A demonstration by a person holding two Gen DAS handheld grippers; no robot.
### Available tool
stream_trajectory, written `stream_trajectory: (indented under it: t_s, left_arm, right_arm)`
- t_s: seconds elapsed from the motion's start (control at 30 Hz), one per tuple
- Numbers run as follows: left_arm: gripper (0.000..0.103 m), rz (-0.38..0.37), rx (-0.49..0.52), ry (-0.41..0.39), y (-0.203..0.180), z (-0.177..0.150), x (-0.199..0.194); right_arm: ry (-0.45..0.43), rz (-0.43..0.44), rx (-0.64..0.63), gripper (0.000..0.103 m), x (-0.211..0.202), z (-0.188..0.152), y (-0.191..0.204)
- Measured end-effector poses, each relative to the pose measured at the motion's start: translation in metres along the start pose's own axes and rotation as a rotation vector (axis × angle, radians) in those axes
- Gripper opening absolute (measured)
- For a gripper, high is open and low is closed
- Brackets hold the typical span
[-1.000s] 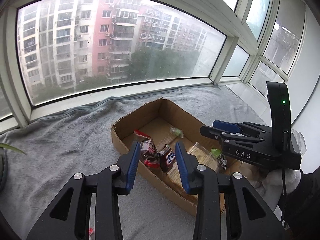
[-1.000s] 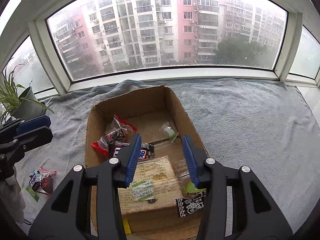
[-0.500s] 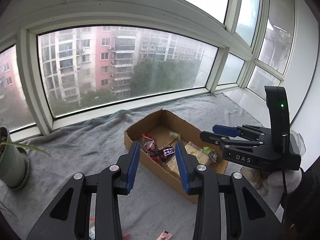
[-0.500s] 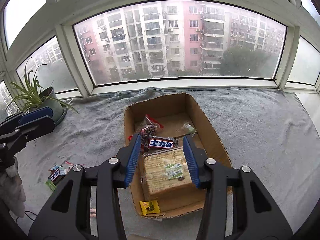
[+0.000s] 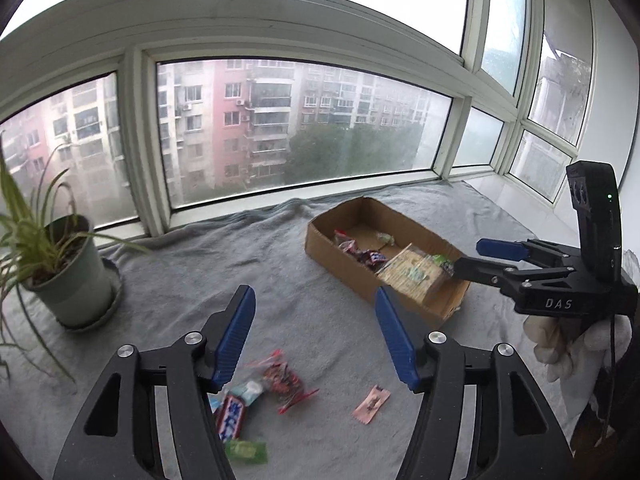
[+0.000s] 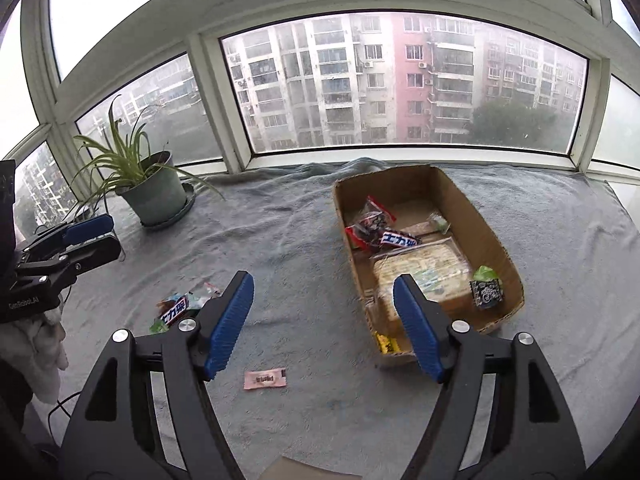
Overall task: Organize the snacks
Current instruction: 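Grasp the pink candy with the right gripper while the left approaches the orange snack packet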
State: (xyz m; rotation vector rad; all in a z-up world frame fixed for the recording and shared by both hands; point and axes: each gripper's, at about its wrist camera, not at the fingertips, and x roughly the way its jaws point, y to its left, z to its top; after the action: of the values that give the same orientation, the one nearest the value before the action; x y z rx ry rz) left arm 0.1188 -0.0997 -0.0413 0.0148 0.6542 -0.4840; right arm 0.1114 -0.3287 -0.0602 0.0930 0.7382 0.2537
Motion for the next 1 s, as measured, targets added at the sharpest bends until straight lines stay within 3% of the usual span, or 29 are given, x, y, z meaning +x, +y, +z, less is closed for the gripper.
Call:
stream_trajectory:
  t_s: [0.07, 0.23, 0.43, 0.63, 0.9, 1.0]
  left_arm:
    - [0.068, 0.035, -0.03, 0.006, 0.019, -0.014, -0.013]
    - [0.068, 0.121, -0.13, 0.054, 0.066, -0.058, -0.038]
    - [0.068, 0.174, -0.265, 0.114, 0.101, -0.103, -0.046]
    - [0.068, 0.134, -0.316, 0.159, 0.095, -0.126, -0.033]
    - [0.068, 0.086, -0.319, 0.186, 0.086, -0.126, -0.008]
    - [0.066, 0.094, -0.32, 0.181, 0.091, -0.122, 0.0]
  right_arm:
    - [0.023, 0.005, -0.011, 0.075, 0.003, -0.009, 0.01]
    - [0.082, 0.037, -0.004, 0.075, 0.016, -0.036, 0.025]
    - [0.16, 0.03, 0.029, 0.075, 0.04, -0.068, 0.03]
    - [0.221, 0.04, 0.12, 0.075, 0.061, -0.094, 0.028]
    - [0.258, 0.023, 0.148, 0.075, 0.077, -0.105, 0.029]
    - [0.29, 0.032, 0.142, 0.066, 0.085, -0.108, 0.033]
